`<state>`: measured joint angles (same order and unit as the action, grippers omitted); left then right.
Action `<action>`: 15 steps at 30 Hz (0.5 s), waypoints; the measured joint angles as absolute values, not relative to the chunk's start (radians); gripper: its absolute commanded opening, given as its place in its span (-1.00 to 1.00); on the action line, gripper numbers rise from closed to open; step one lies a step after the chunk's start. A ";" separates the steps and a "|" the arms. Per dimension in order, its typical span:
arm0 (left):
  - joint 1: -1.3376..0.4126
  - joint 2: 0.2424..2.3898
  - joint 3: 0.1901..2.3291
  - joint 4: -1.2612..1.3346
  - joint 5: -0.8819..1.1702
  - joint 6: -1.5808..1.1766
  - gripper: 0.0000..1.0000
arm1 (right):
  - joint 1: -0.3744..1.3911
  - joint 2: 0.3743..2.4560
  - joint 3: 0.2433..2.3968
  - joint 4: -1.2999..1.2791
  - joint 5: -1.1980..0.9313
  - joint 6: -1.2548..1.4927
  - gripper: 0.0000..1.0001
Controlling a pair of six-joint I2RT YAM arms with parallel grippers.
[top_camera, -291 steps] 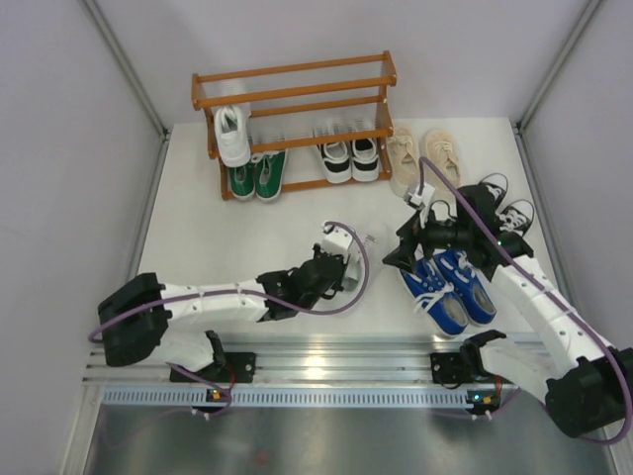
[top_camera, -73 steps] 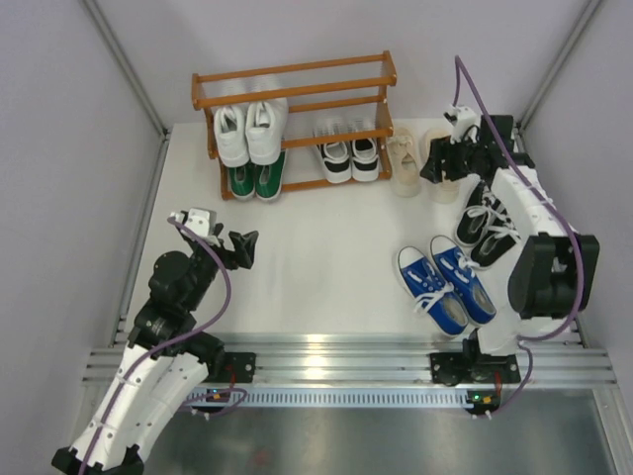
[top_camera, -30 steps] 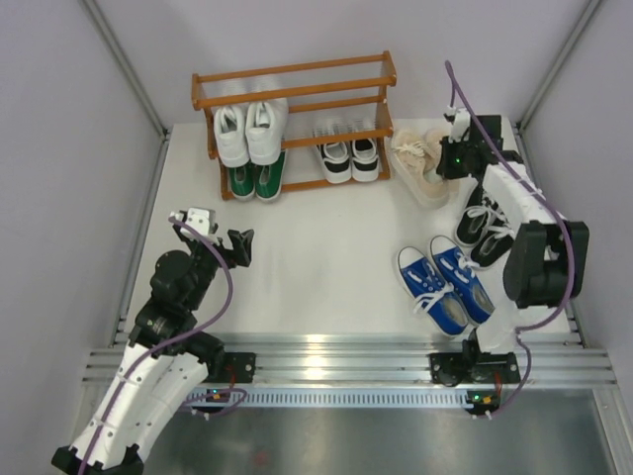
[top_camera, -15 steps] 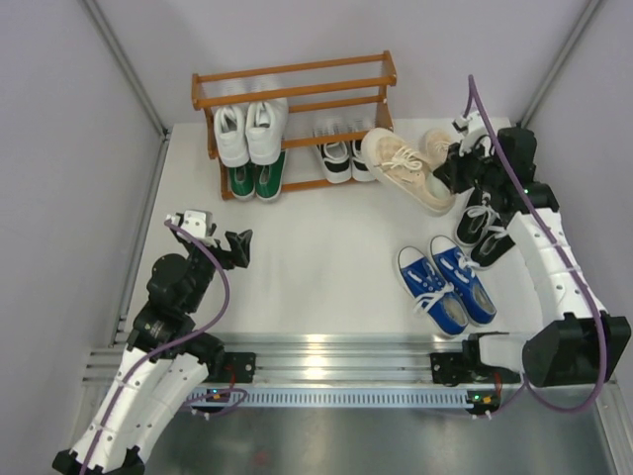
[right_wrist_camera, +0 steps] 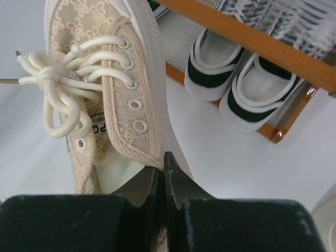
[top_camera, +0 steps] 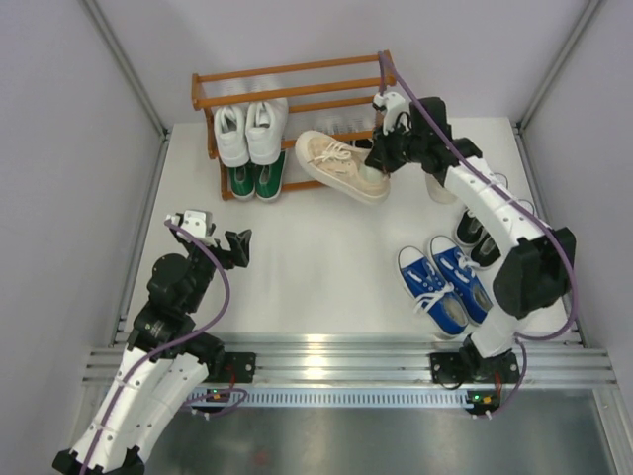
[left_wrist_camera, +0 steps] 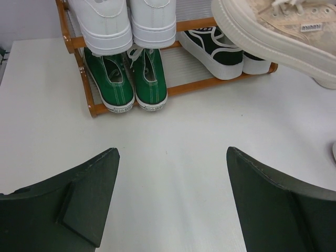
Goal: Place and organize the shoes onto the shoe shelf
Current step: Place the shoe at the shoe shelf.
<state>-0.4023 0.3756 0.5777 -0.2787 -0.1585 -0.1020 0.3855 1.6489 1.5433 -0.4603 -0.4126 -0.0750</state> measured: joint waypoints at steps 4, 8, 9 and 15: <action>-0.402 0.378 0.578 -0.279 -0.166 -0.101 0.75 | 0.395 1.772 1.680 -0.458 -0.367 -0.022 -1.00; -0.402 0.382 0.578 -0.279 -0.173 -0.101 0.75 | 0.397 1.856 1.771 -0.456 -0.311 0.023 -1.00; -0.402 0.383 0.577 -0.280 -0.173 -0.101 0.75 | 0.397 1.869 1.786 -0.456 -0.300 0.031 -1.00; -0.402 0.384 0.577 -0.280 -0.174 -0.100 0.75 | 0.409 1.966 1.902 -0.448 -0.216 0.134 -1.00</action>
<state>-0.4023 0.3843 0.5774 -0.2798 -0.1738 -0.1001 0.4088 1.9663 1.9022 -0.4484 -0.2161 0.1341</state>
